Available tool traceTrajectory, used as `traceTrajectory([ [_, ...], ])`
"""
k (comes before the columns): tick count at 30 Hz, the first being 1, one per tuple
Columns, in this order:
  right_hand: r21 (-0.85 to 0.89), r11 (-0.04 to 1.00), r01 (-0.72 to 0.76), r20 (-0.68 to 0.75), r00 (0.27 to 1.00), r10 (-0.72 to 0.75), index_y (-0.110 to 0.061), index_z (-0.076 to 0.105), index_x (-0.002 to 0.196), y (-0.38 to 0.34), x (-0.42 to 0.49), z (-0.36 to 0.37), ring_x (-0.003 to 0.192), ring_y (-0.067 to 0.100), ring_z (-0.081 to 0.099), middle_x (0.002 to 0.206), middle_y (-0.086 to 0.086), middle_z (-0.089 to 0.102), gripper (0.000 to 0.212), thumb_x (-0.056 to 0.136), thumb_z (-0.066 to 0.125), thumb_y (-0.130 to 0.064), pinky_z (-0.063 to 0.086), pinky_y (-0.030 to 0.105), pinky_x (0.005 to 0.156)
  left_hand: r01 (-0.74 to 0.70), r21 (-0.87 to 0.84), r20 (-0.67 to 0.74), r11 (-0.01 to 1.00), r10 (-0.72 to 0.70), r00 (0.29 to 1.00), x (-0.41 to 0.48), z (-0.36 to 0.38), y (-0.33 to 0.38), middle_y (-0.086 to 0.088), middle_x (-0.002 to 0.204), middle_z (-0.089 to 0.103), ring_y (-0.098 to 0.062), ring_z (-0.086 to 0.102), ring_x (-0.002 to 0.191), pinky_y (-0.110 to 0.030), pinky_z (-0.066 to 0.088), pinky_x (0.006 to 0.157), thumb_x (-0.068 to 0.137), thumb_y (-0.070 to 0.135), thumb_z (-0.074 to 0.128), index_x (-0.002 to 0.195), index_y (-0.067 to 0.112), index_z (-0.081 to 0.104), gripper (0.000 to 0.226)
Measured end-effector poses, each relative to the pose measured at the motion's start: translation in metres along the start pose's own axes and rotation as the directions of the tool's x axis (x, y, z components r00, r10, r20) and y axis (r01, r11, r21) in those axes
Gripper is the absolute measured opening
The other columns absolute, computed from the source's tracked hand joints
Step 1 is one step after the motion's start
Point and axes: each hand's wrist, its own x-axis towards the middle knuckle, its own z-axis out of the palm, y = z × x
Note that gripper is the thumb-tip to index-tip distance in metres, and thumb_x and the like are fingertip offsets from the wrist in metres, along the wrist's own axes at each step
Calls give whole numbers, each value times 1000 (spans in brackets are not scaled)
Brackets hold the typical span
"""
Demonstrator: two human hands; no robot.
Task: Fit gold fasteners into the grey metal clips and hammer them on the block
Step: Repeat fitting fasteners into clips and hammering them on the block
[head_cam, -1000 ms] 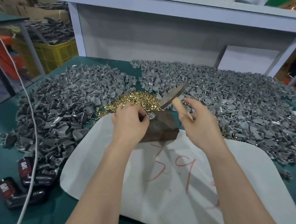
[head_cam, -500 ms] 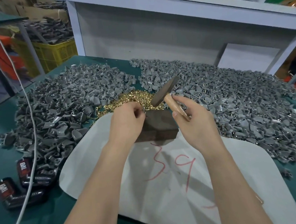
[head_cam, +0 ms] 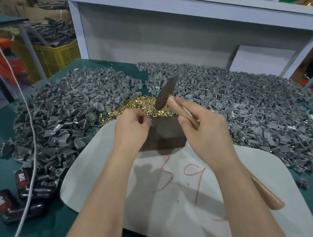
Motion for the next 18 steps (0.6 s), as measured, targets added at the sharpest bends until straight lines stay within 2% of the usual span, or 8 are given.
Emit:
traceTrajectory([
  [3,5,1000,26,26,999,-26,-43,57,125,-5,-2,-2,95,10,62,111,-14,68,44,89,58,-18,47,28,87,32,-12,-14,999,-33,999,2,-3,-2,4,65,63,-22,60,70,-28,45,65,84,11,60,65,25,62,24],
  [7,-97,995,3,216,976,18,-46,52,128,-4,-3,4,107,17,61,119,-13,65,44,91,55,-22,48,35,93,51,65,-11,997,-51,999,3,-4,-2,4,64,58,-23,58,71,-26,39,64,83,9,60,68,21,62,20],
  [9,-130,992,-1,257,966,35,-45,52,129,-4,-3,6,109,19,60,120,-12,65,44,91,54,-23,47,36,94,41,89,10,995,-42,999,3,-5,-2,4,68,59,-21,57,71,-27,40,65,84,8,59,68,23,61,22],
  [11,-76,997,-35,187,981,48,-45,52,128,-2,-3,6,106,20,61,117,-10,66,43,91,55,-22,48,36,93,13,101,50,995,-18,999,3,-8,-2,5,74,60,-16,54,68,-25,37,65,85,8,58,75,23,65,19],
  [13,-39,996,-80,74,994,83,-41,54,127,3,0,5,97,21,63,110,-7,69,41,91,57,-21,50,35,88,-22,97,127,995,9,992,4,-12,-3,7,82,61,-6,49,64,-22,36,65,86,7,54,90,22,69,21],
  [15,-81,984,-156,5,988,157,-33,57,124,12,3,6,89,26,62,100,1,69,35,91,57,-21,49,34,80,-45,54,229,997,32,973,6,-16,-5,7,87,63,-2,49,65,-19,37,64,88,6,52,100,19,69,25],
  [18,-215,924,-315,13,945,326,-16,60,110,30,9,11,90,34,59,92,9,67,20,93,54,-26,42,36,71,-60,31,299,998,48,953,8,-20,-6,7,88,63,1,49,68,-11,36,61,91,7,55,101,22,68,22],
])
